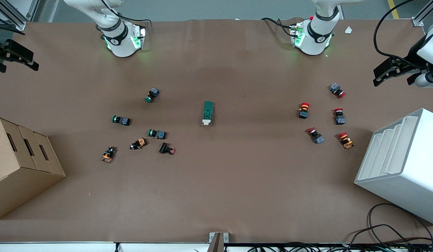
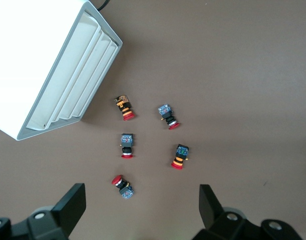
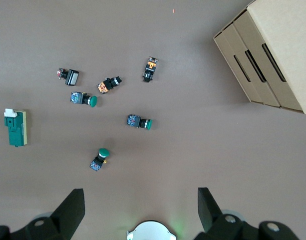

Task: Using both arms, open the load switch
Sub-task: 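Move the left gripper over toward the green load switch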

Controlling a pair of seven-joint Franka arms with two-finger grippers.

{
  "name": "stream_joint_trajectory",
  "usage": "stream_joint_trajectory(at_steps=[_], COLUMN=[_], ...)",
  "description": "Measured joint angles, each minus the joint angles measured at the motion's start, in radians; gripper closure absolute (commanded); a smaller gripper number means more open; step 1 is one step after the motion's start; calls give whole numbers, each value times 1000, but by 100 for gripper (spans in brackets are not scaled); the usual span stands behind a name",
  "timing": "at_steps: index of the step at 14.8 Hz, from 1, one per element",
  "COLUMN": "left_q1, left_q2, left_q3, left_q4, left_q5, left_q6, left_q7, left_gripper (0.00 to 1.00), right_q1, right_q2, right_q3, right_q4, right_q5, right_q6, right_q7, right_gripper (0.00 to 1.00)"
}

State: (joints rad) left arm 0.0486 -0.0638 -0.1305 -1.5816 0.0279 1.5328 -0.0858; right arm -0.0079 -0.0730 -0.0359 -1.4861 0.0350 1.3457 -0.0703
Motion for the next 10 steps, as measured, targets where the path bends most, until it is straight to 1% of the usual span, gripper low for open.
stream_joint_trajectory(at_steps=[4,7,8,10], left_q1=[0,-8,-12,-23], left_q2=[0,15,26,58], left_q3=[0,-6,-15,-57], left_q4=[1,20,27,30], left_q5=[0,0,-1,-2], left_q6=[0,0,0,1], left_q7=[0,2,3,0], left_gripper=[0,0,0,0], right_q1=[1,1,1,1], right_q2=[0,0,0,0], right_q3=[0,0,0,0], right_q4=[0,0,0,0], right_q5=[0,0,0,0], right_q6=[0,0,0,0], right_q7=[0,0,0,0], right_gripper=[0,0,0,0])
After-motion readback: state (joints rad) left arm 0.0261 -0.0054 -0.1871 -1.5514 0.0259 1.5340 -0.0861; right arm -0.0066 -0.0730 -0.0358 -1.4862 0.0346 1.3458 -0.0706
